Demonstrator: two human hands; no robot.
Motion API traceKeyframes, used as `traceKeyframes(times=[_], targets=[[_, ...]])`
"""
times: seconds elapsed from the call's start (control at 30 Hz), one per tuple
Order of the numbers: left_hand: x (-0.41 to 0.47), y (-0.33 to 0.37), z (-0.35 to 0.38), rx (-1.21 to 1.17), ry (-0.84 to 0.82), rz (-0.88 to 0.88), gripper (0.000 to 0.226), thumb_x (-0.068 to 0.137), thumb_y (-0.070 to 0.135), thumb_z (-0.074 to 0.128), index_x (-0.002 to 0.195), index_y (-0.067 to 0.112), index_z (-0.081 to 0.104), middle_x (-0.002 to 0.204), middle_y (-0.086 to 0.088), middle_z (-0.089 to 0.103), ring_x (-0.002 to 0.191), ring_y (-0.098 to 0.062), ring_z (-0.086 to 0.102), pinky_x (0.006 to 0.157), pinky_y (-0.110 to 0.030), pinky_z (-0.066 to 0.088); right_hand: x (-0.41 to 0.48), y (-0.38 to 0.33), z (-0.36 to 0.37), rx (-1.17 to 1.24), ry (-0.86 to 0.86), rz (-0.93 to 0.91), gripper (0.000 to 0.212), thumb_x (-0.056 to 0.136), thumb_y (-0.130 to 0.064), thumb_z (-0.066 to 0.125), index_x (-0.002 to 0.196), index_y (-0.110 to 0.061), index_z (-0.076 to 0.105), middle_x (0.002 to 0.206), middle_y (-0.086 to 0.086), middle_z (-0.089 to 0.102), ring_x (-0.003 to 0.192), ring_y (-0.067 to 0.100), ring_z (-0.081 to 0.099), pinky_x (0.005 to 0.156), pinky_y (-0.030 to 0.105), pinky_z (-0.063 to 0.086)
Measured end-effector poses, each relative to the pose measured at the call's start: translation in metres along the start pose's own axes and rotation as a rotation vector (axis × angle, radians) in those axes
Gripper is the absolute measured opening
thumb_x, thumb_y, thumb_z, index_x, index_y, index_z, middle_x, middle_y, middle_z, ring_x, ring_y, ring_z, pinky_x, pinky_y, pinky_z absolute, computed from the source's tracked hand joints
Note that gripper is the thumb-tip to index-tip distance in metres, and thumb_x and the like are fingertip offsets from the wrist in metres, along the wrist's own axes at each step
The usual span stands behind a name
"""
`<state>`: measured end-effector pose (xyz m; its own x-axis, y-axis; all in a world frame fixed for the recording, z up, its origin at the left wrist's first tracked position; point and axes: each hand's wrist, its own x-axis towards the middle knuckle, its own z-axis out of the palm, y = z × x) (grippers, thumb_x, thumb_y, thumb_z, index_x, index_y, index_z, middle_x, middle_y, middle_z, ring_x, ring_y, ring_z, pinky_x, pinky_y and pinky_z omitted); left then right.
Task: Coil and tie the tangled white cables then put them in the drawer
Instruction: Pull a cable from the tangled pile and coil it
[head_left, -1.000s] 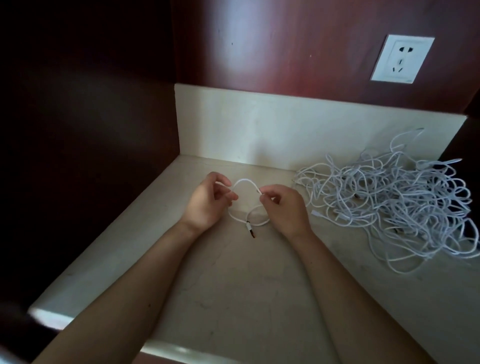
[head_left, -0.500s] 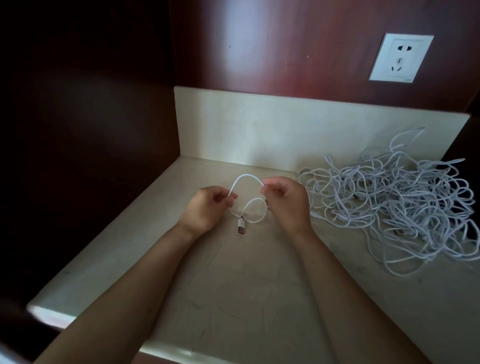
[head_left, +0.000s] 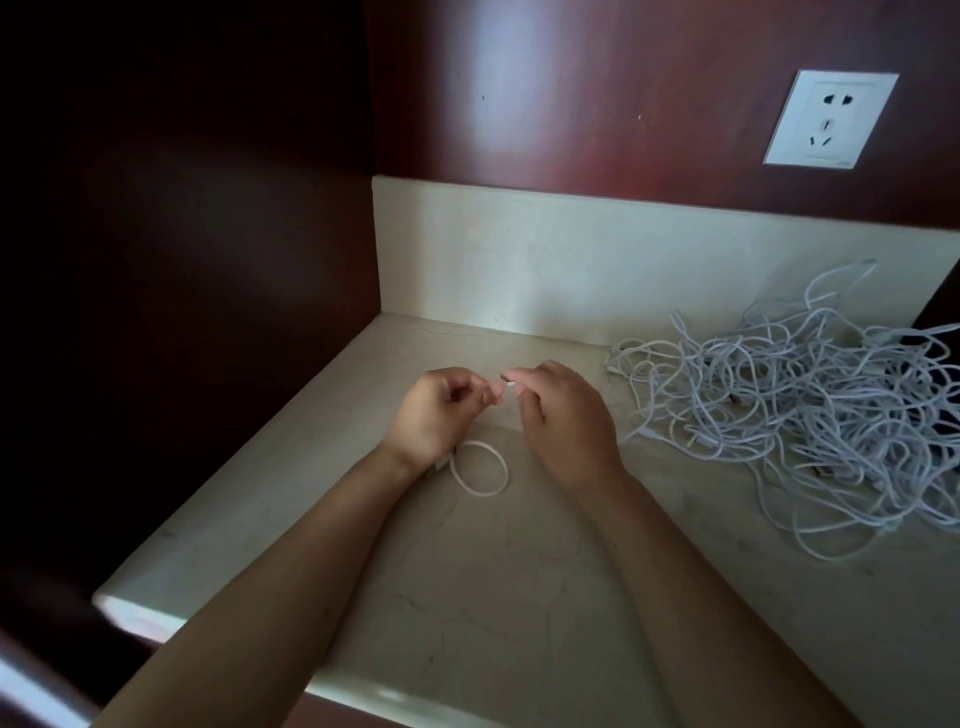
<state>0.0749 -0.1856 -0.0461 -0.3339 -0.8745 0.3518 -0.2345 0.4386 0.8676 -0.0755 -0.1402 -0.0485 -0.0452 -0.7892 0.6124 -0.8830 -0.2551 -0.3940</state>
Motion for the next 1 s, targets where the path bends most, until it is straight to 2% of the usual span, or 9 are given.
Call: traceKeyframes(times=[0.1,0.17,0.27,0.4,0.5,0.63,0.77,0.87,1.0], targets=[[0.003,0.009,-0.003,-0.311,0.0,-0.275,0.039,0.095,0.032,0.06,0.062,0.015,0.052,0.044,0.004,0.041,0.038,-0.008,0.038,0.044,-0.021,0.035,0.001,0.006,0.004,0.094,0.024,0.061,0.028,0.093,-0.016,0.044,0.103,-0.014,0.069,0.097,0.006,0.063,0.088,0.026,0.06,0.074,0.034,0.044],[0.007,0.013,-0.008,-0.705,-0.011,-0.473,0.042,0.097,0.034,0.055,0.061,0.018,0.042,0.045,0.006,0.029,0.037,-0.009,0.033,0.041,-0.02,0.034,0.004,0.008,0.006,0.22,0.083,0.138,0.025,0.091,-0.013,0.044,0.097,-0.01,0.069,0.096,0.004,0.065,0.089,0.028,0.061,0.079,0.035,0.047],[0.013,0.011,-0.017,-0.886,0.015,-0.56,0.043,0.097,0.035,0.052,0.058,0.022,0.041,0.049,0.007,0.027,0.041,-0.007,0.031,0.043,-0.02,0.032,0.008,0.009,0.003,0.381,0.15,0.302,0.021,0.093,-0.011,0.047,0.091,-0.013,0.067,0.085,-0.006,0.062,0.081,0.024,0.062,0.072,0.036,0.048],[0.016,0.01,-0.029,-0.887,0.042,-0.488,0.034,0.1,0.032,0.043,0.068,0.021,0.044,0.046,0.011,0.022,0.038,-0.004,0.02,0.036,-0.017,0.019,0.008,0.013,-0.008,0.31,0.233,0.389,0.02,0.096,-0.013,0.05,0.094,-0.019,0.07,0.088,-0.004,0.067,0.085,0.017,0.061,0.072,0.032,0.045],[0.015,0.007,-0.031,-0.771,0.072,-0.445,0.026,0.1,0.03,0.045,0.078,0.02,0.055,0.048,0.011,0.024,0.037,-0.004,0.018,0.034,-0.016,0.014,0.003,0.011,-0.009,0.128,0.137,0.377,0.023,0.096,-0.018,0.049,0.103,-0.022,0.07,0.095,-0.004,0.068,0.089,0.016,0.06,0.072,0.029,0.042],[0.012,0.006,-0.029,-0.607,0.055,-0.401,0.021,0.1,0.028,0.051,0.085,0.018,0.06,0.047,0.011,0.024,0.038,-0.004,0.017,0.035,-0.017,0.013,-0.001,0.004,-0.002,-0.009,0.062,0.251,0.031,0.093,-0.025,0.051,0.117,-0.018,0.068,0.111,0.002,0.066,0.107,0.026,0.057,0.09,0.036,0.045],[0.009,0.009,-0.024,-0.51,-0.039,-0.446,0.021,0.099,0.028,0.052,0.084,0.017,0.062,0.045,0.013,0.024,0.036,-0.003,0.016,0.035,-0.015,0.012,0.002,-0.004,-0.002,-0.277,0.123,0.041,0.046,0.085,-0.03,0.051,0.129,-0.018,0.061,0.128,-0.001,0.063,0.129,0.026,0.048,0.114,0.05,0.023],[0.006,0.009,-0.019,-0.477,-0.122,-0.458,0.021,0.097,0.029,0.055,0.083,0.017,0.063,0.049,0.011,0.023,0.039,-0.004,0.016,0.037,-0.017,0.01,0.001,-0.01,0.003,-0.247,0.04,-0.039,0.045,0.086,-0.022,0.05,0.131,-0.018,0.059,0.128,-0.001,0.064,0.134,0.022,0.046,0.118,0.057,0.005],[0.008,0.01,-0.019,-0.525,-0.164,-0.483,0.027,0.098,0.033,0.052,0.077,0.018,0.057,0.05,0.01,0.024,0.038,-0.003,0.016,0.035,-0.016,0.011,-0.001,-0.01,0.008,-0.149,-0.033,-0.019,0.033,0.091,-0.025,0.044,0.113,-0.019,0.068,0.107,0.001,0.071,0.117,0.024,0.058,0.118,0.048,0.011]])
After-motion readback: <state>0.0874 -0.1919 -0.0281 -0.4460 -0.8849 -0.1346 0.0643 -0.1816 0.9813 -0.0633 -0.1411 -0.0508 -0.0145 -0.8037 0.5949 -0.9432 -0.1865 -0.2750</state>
